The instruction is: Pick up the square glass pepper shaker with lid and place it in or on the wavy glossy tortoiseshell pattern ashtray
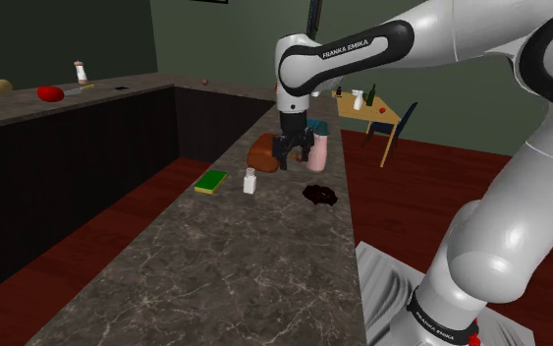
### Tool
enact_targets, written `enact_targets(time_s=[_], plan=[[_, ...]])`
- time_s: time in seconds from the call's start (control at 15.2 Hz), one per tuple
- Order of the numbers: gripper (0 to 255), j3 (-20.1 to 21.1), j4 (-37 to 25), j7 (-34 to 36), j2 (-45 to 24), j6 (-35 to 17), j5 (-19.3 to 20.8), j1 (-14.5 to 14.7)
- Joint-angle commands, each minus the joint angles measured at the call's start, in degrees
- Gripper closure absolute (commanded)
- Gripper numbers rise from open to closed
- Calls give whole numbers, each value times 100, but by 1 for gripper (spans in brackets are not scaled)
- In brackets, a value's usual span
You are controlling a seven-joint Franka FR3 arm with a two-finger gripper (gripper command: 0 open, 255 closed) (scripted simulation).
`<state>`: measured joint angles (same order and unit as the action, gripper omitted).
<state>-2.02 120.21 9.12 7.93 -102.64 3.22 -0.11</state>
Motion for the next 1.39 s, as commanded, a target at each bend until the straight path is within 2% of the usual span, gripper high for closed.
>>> enact_targets(time_s=[0.0,0.46,0.92,1.32], plan=[[0,-27,-309,-29,-432,-143,-61,-13],[0,-73,-1863,-141,-2006,-233,-313,-80],[0,-58,-3958,-212,-3707,100,-562,-202],[0,-51,-3528,-218,-3728,-352,-566,-195]])
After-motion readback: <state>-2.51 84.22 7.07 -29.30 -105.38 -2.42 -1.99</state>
